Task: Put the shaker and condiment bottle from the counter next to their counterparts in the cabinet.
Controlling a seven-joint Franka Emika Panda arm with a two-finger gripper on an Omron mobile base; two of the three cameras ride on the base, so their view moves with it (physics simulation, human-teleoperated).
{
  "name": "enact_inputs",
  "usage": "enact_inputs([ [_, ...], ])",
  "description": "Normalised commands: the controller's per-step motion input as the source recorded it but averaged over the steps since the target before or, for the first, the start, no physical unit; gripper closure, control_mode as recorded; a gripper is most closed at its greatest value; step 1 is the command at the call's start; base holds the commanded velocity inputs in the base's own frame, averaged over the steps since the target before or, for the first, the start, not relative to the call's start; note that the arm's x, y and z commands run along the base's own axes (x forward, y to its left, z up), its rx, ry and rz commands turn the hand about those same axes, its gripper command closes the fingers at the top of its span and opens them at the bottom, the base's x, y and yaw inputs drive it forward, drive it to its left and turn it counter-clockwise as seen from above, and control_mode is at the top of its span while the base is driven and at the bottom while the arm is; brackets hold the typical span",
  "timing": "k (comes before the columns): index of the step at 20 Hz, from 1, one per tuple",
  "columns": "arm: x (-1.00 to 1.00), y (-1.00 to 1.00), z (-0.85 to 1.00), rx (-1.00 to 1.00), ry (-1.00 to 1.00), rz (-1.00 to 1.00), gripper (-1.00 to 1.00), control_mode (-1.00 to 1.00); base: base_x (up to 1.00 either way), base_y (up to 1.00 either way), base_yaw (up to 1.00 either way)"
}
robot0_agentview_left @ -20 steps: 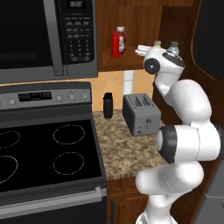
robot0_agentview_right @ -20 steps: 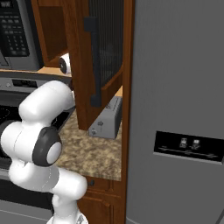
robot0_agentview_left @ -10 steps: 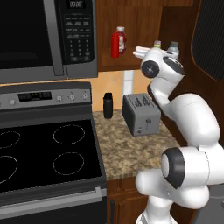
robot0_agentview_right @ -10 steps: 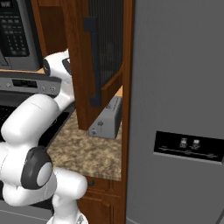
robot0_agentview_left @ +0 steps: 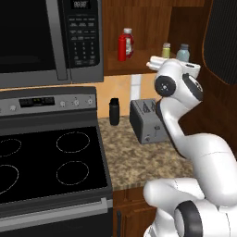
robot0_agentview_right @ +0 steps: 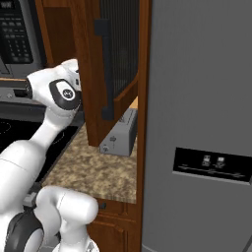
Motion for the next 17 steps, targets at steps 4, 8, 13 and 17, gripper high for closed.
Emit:
enact_inputs([
  [4,-0.91,0.15,0.0,0.0,0.0,-0.03,-1.0,-1.0,0.0,0.0,0.0],
  [8,-0.99,0.18,0.0,0.0,0.0,-0.02,-1.0,-1.0,0.0,0.0,0.0],
  [13,-1.0,0.17,0.0,0.0,0.0,-0.01,-1.0,-1.0,0.0,0.0,0.0],
  [17,-0.84,0.24,0.0,0.0,0.0,0.0,-1.0,-1.0,0.0,0.0,0.0],
])
